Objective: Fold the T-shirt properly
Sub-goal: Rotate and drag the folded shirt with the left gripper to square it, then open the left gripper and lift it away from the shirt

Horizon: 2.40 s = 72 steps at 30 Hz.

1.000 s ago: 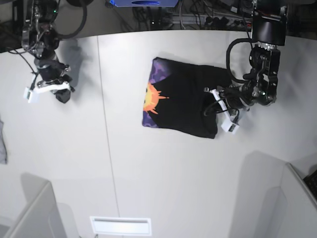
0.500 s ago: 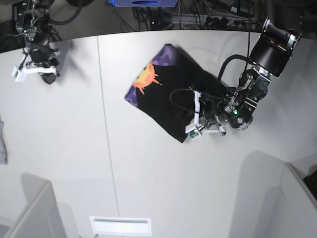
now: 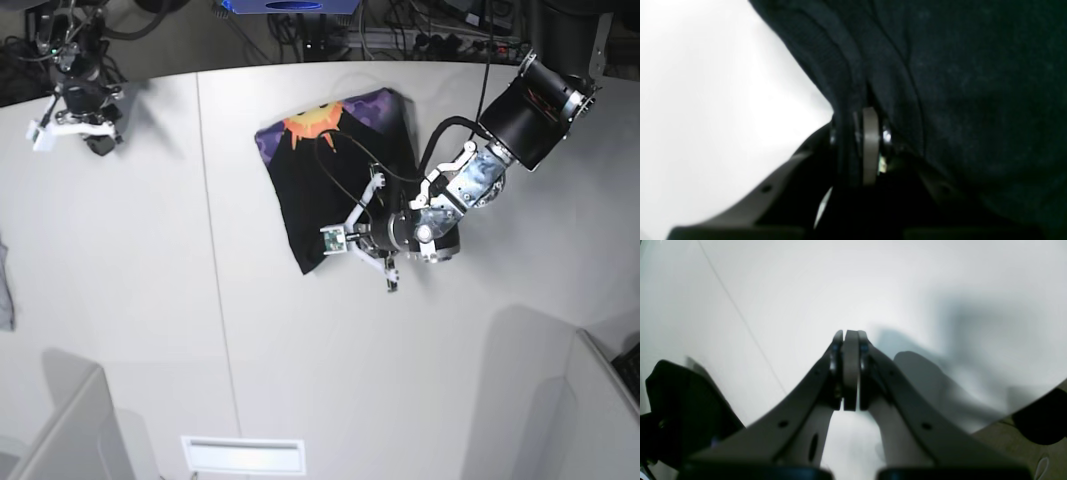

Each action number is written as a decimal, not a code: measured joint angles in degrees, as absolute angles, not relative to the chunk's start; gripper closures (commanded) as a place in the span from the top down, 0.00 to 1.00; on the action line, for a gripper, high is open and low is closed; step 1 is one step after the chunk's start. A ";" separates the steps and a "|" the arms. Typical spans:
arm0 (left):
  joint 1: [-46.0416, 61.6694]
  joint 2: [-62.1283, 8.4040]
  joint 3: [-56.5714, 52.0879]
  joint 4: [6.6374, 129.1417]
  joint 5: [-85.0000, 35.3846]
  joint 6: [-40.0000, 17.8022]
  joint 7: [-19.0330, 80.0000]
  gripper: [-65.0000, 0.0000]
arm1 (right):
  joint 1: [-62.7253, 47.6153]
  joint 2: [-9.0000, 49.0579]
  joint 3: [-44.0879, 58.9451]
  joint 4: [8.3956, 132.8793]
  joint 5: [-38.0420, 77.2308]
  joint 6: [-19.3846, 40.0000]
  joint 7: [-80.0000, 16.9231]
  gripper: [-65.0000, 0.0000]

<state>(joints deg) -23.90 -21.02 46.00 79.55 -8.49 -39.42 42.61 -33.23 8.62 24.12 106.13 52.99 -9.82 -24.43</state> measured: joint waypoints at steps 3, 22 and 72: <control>-24.16 -19.07 46.46 78.28 -7.68 -39.13 42.44 0.00 | -33.21 8.21 24.16 106.13 52.97 -9.82 -24.32 0.00; -30.94 -13.52 56.40 71.99 -7.42 -39.03 37.89 0.00 | -33.06 6.72 24.16 106.10 52.75 -9.82 -24.18 0.00; -2.96 -15.64 5.26 110.34 -6.94 -39.53 44.36 0.00 | -32.93 4.32 24.18 106.74 15.00 16.40 -18.15 0.00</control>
